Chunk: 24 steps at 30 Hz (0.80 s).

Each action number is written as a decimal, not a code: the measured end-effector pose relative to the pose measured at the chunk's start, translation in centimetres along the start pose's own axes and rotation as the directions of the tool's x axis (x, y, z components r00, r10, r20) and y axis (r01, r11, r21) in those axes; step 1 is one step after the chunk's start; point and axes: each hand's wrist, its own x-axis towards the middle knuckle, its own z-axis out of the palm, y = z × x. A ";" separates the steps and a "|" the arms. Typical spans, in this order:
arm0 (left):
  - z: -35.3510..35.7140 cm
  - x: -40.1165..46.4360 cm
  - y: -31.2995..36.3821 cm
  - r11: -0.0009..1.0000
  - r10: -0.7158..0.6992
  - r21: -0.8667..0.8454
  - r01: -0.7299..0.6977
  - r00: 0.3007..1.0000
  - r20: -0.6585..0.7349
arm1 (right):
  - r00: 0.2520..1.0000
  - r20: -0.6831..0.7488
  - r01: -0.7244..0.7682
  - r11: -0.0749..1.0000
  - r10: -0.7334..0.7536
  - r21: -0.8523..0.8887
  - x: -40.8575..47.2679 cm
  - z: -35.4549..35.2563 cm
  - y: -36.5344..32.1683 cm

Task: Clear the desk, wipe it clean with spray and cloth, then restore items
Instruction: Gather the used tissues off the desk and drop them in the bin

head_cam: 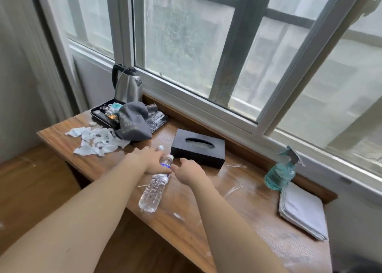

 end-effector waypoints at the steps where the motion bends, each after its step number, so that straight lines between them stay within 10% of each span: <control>1: -0.2 0.2 -1.0 1.000 -0.028 0.001 0.028 1.000 0.007 | 0.999 0.022 0.027 1.000 -0.027 -0.008 0.9 0.2 -1.0; 14: -0.8 -0.2 -16.1 0.959 -0.261 -0.091 0.267 0.962 0.078 | 0.938 0.189 0.314 0.942 -0.289 -0.116 7.5 4.5 -15.0; 24: 0.0 3.1 -28.6 0.981 -0.185 -0.045 0.190 0.977 0.103 | 0.989 0.073 0.133 0.991 -0.132 -0.016 11.1 10.2 -23.3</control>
